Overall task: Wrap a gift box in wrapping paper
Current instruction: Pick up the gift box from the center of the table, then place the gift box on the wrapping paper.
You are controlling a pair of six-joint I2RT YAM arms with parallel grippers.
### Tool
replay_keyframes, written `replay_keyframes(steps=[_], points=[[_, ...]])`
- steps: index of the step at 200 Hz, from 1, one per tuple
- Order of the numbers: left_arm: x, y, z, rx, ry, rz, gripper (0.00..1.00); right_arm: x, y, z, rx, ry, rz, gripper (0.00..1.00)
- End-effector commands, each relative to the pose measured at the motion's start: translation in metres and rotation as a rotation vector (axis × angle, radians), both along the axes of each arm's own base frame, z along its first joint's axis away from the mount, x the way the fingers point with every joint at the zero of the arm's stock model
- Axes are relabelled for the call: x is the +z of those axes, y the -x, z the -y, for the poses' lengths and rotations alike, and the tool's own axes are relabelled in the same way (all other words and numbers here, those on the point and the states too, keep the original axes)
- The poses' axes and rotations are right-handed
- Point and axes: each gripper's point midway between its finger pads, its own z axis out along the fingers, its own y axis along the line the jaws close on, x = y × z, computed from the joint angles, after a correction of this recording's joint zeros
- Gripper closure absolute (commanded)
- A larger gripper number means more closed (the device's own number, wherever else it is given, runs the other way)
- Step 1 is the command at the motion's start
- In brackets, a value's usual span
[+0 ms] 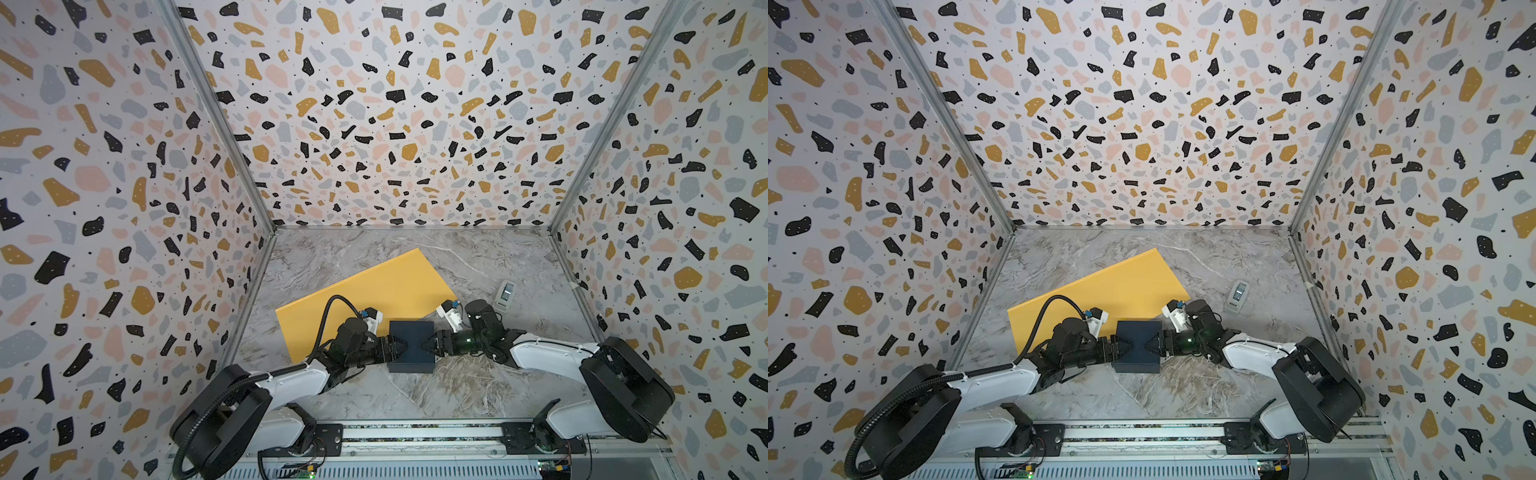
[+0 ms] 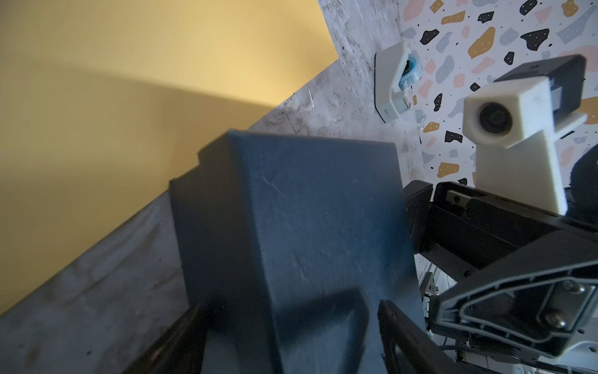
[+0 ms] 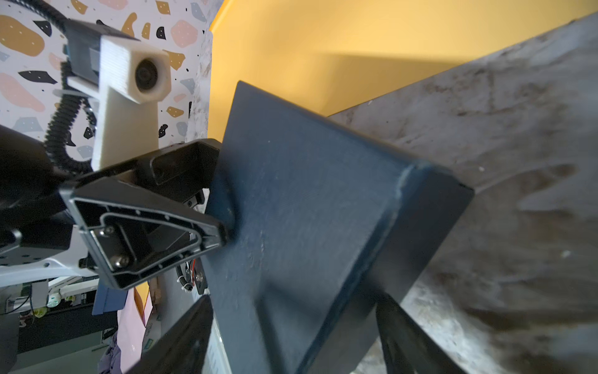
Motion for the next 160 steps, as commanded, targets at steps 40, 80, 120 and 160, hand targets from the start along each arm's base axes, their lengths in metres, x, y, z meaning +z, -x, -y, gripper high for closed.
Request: replay_keyframes(steps=[40,80,120,160], points=[[0.058,-0.026,0.024,-0.033,0.096,0.157,0.20,0.049,-0.025,-0.032,0.028,-0.088,0.114,0.28],[0.056,-0.059,0.014,0.003,0.042,0.180,0.20,0.050,-0.055,-0.049,0.014,-0.076,0.142,0.29],[0.053,-0.092,-0.003,0.057,0.028,0.174,0.20,0.044,-0.091,-0.072,0.007,-0.076,0.137,0.30],[0.055,-0.121,-0.035,0.184,0.026,0.190,0.20,0.036,-0.120,-0.099,0.017,-0.089,0.119,0.31]])
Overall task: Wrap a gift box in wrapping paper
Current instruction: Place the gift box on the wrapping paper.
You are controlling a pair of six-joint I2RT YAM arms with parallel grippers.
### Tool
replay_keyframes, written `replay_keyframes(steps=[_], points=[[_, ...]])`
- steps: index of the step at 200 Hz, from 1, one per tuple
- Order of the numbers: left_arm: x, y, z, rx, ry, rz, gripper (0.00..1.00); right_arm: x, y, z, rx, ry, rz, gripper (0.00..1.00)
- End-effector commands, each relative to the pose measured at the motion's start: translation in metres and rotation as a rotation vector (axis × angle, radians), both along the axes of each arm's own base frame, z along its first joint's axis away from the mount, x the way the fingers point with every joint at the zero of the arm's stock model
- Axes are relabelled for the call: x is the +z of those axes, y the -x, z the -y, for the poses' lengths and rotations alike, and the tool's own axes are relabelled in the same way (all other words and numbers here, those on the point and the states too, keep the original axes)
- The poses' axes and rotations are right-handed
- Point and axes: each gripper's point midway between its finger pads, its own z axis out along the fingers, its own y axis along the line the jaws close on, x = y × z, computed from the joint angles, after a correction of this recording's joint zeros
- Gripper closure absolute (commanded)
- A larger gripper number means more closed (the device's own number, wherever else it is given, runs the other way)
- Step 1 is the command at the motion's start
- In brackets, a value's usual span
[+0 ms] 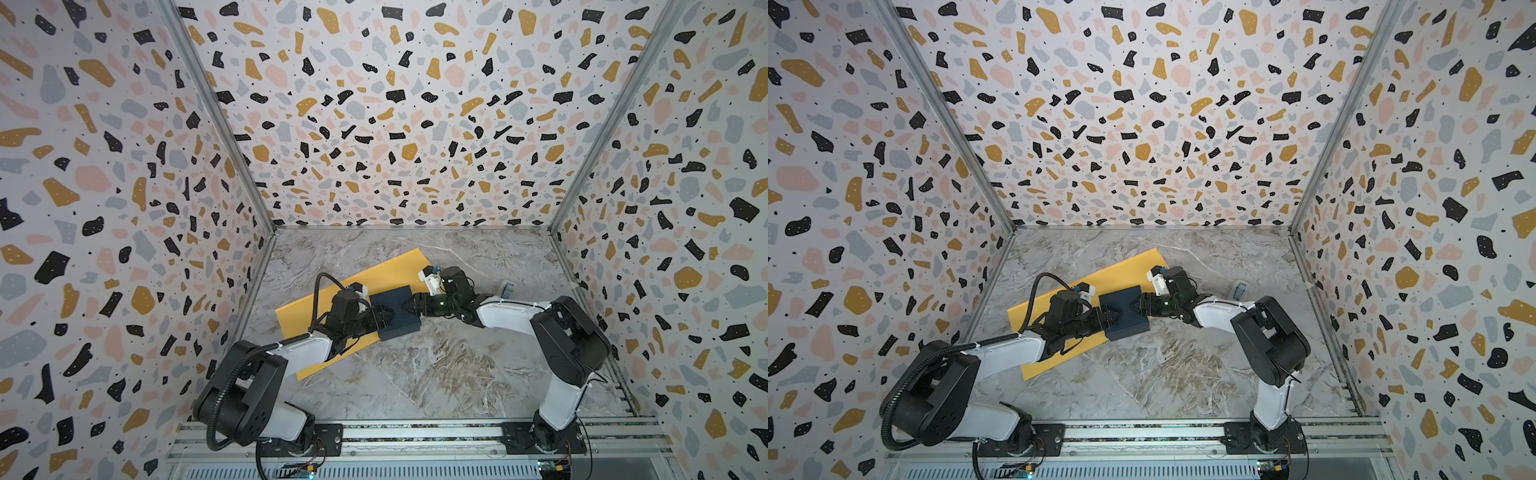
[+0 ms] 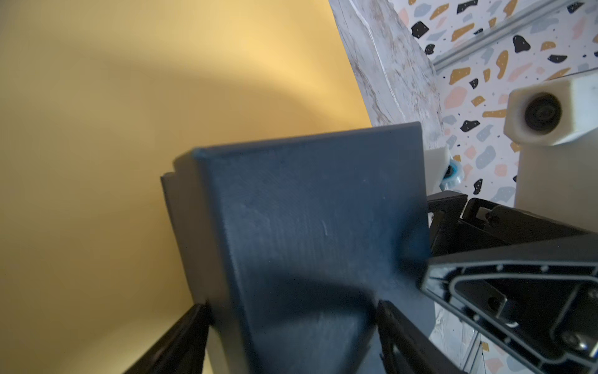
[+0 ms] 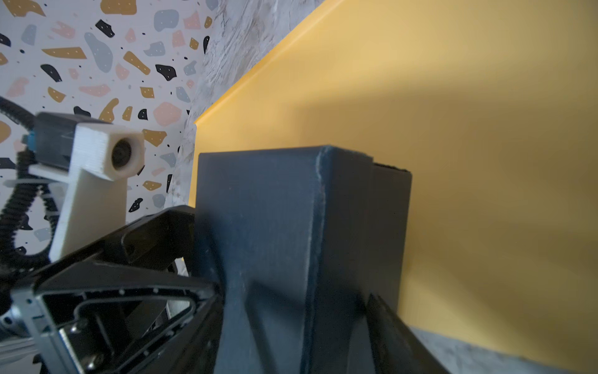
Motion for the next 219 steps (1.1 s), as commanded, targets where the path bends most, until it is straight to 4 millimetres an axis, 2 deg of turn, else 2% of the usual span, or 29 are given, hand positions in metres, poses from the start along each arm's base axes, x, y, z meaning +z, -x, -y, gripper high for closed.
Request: replay_keyframes(steps=[1,35,88,110,128,153,177,188,201,219], points=[[0.047,-0.024,0.012,-0.039,0.099,0.162,0.20,0.029,0.002,-0.036,0.113,-0.107,0.030,0.31],[0.045,-0.042,-0.014,0.044,0.095,0.172,0.20,0.026,-0.016,-0.055,0.121,-0.114,0.028,0.31],[0.033,-0.069,-0.058,0.182,0.096,0.167,0.20,0.007,-0.036,-0.085,0.143,-0.107,0.001,0.29],[0.027,-0.071,-0.069,0.212,0.093,0.158,0.19,0.011,-0.051,-0.080,0.143,-0.066,0.032,0.25],[0.028,-0.068,-0.077,0.245,0.092,0.168,0.17,0.021,-0.066,-0.049,0.094,-0.042,0.069,0.20],[0.038,-0.062,-0.091,0.311,0.070,0.202,0.09,0.030,-0.078,0.020,0.003,0.037,0.130,0.11],[0.044,-0.054,-0.109,0.398,0.040,0.234,0.05,0.007,-0.092,0.103,-0.133,0.187,0.137,0.08],[0.042,-0.050,-0.118,0.438,0.012,0.237,0.04,-0.005,-0.097,0.133,-0.178,0.239,0.120,0.08],[0.037,-0.048,-0.128,0.478,-0.018,0.231,0.03,-0.012,-0.099,0.149,-0.197,0.262,0.104,0.08],[0.032,-0.049,-0.141,0.531,-0.039,0.218,0.03,-0.022,-0.100,0.152,-0.184,0.304,0.088,0.09]])
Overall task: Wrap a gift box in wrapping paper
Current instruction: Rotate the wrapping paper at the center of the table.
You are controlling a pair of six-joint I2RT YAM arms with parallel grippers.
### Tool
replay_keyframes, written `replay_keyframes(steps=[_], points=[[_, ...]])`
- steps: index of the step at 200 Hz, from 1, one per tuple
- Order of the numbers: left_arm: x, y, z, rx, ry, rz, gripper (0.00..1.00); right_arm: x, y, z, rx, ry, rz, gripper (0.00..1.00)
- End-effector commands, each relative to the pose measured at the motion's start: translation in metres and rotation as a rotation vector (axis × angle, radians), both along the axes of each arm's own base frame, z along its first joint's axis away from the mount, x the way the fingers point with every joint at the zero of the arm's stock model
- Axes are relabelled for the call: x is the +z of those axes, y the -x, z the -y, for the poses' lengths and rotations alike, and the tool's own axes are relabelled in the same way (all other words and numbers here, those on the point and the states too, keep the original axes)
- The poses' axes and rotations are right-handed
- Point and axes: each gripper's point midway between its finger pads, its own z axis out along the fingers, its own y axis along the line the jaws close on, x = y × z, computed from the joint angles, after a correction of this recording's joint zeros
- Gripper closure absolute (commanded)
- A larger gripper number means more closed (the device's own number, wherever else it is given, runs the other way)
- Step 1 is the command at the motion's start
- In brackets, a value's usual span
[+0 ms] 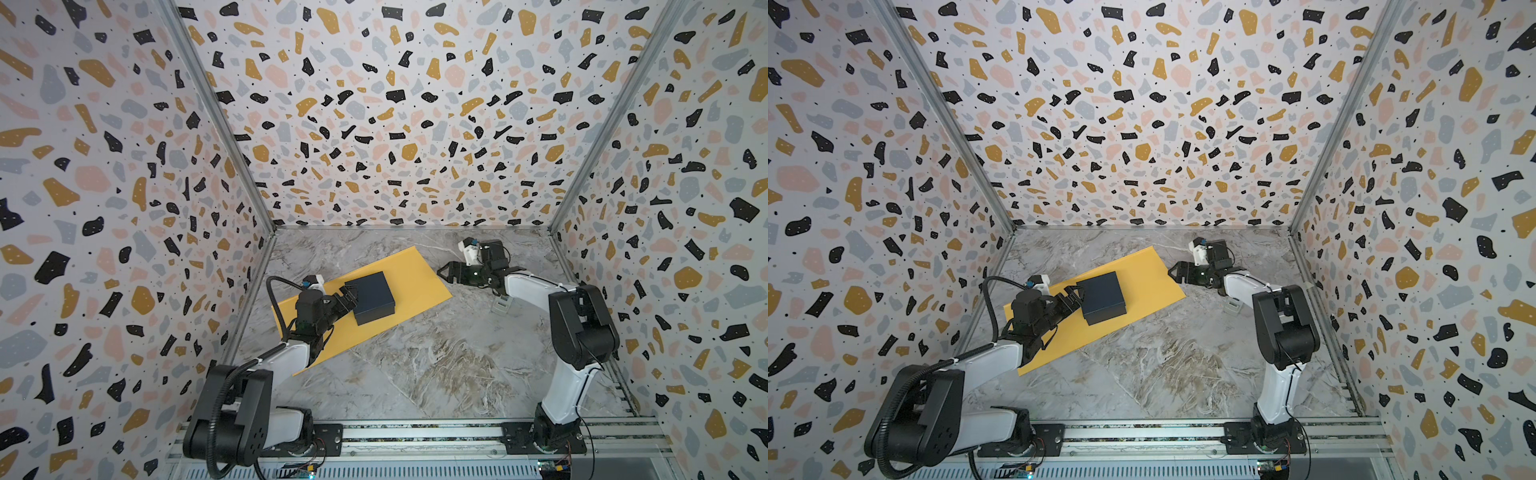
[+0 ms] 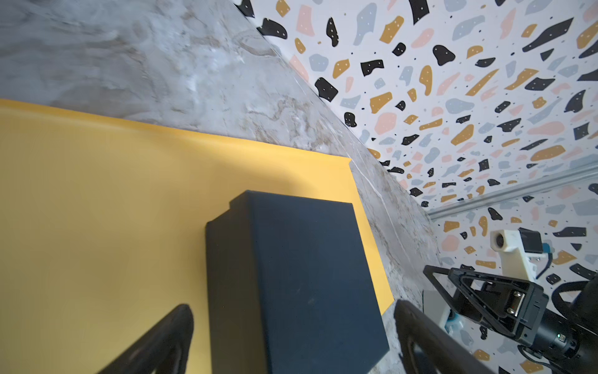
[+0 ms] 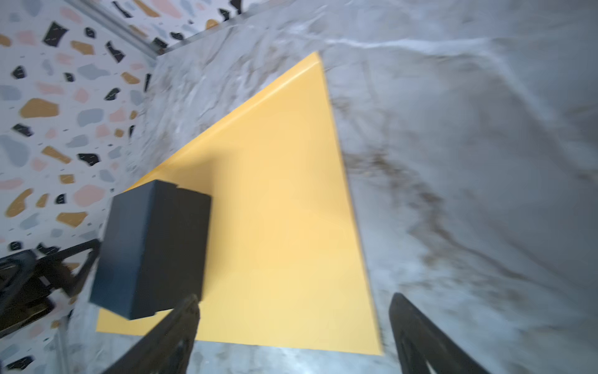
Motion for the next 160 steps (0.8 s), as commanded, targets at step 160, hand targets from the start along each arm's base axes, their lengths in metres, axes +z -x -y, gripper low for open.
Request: replay_keyframes(steps=[160], points=[[-0.065,0.007,-0.061,0.210,-0.030,-0.122,0.05,-0.045,0.046,-0.048,0.124,-0.102,-0.225,0.25]])
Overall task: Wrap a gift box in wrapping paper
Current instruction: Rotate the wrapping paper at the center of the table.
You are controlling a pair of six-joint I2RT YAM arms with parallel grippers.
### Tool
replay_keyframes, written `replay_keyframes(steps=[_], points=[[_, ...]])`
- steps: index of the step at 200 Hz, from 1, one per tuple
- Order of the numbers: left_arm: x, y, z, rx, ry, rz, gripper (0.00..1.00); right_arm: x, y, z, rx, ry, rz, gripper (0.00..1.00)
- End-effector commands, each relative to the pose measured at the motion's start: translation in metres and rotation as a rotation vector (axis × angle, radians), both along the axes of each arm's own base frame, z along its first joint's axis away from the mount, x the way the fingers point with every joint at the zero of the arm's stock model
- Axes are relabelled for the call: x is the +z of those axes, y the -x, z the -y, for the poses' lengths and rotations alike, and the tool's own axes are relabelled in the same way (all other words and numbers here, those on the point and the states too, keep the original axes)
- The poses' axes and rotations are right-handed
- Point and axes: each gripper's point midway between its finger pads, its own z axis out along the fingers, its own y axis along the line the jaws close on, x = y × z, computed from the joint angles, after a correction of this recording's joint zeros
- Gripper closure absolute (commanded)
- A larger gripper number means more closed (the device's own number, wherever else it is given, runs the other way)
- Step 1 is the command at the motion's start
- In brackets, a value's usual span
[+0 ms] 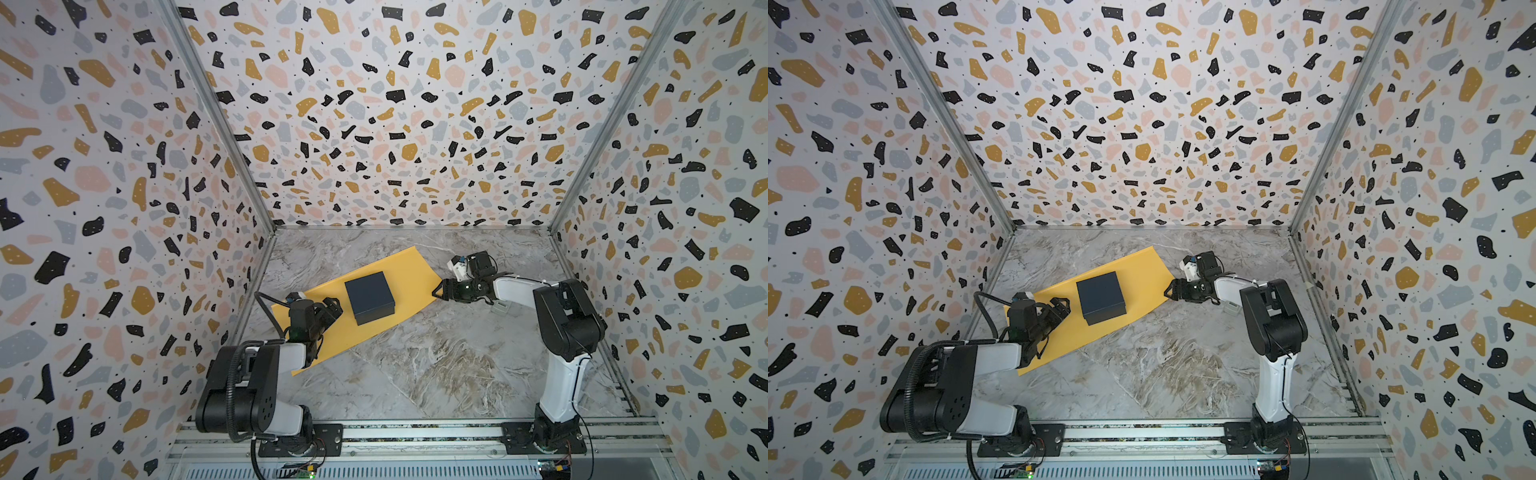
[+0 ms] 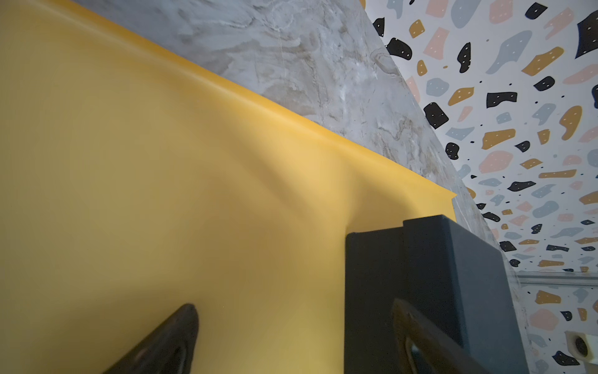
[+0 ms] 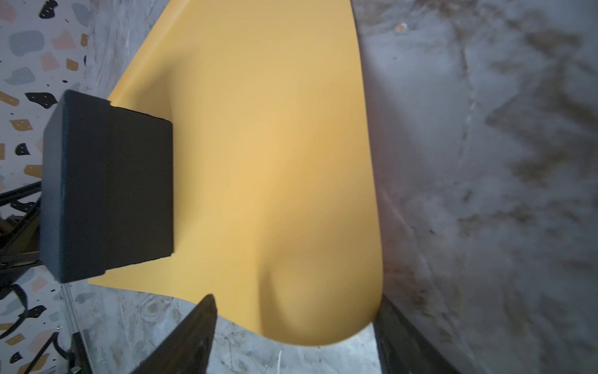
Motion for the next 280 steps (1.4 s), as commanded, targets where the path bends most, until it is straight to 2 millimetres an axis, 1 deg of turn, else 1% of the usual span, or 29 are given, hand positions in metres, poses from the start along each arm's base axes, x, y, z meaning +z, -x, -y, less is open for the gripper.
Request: replay_keyframes(steps=[1,57,98,124,137,149,162,179,199,221,227,238,254,267,280], points=[[0.002,-0.001,-0.002,0.004,0.004,0.031,0.05,0.007,0.001,-0.010,-0.003,-0.093,-0.025,0.25],[0.002,-0.001,-0.001,-0.004,0.001,0.034,0.05,0.027,-0.017,-0.012,-0.056,-0.234,0.004,0.25],[0.003,0.000,-0.001,-0.009,-0.002,0.035,0.05,0.035,-0.031,-0.009,-0.063,-0.285,0.038,0.24],[0.005,-0.001,-0.001,-0.009,-0.008,0.040,0.05,0.035,-0.035,-0.009,-0.039,-0.298,0.054,0.24],[0.005,0.000,-0.002,-0.008,-0.010,0.039,0.05,0.029,-0.035,-0.010,-0.032,-0.285,0.039,0.24],[0.006,0.000,-0.002,-0.008,-0.010,0.042,0.05,0.023,-0.035,-0.010,-0.031,-0.277,0.017,0.27],[0.007,0.000,-0.002,-0.008,-0.010,0.043,0.05,0.016,-0.035,-0.010,-0.033,-0.266,-0.008,0.32],[0.008,0.001,-0.002,-0.008,-0.010,0.045,0.05,0.011,-0.034,-0.009,-0.036,-0.253,-0.024,0.44],[0.012,0.001,-0.002,-0.007,-0.010,0.053,0.05,0.011,-0.035,-0.005,-0.046,-0.232,-0.019,0.63],[0.018,0.002,0.001,-0.016,0.007,0.067,0.05,0.016,-0.035,-0.001,-0.046,-0.229,-0.011,0.84],[0.020,0.003,0.003,-0.024,0.016,0.072,0.05,0.018,-0.033,0.001,-0.045,-0.223,-0.009,0.88],[0.027,0.003,0.008,-0.039,0.044,0.089,0.05,0.019,-0.029,0.006,-0.051,-0.203,-0.002,0.93],[0.039,0.005,0.017,-0.069,0.098,0.117,0.05,0.023,-0.017,0.013,-0.054,-0.186,0.008,0.98],[0.048,0.008,0.025,-0.103,0.139,0.134,0.05,0.022,-0.001,0.024,-0.068,-0.161,0.009,0.99],[0.055,0.013,0.033,-0.143,0.161,0.145,0.05,0.019,0.022,0.036,-0.077,-0.139,0.004,0.99]])
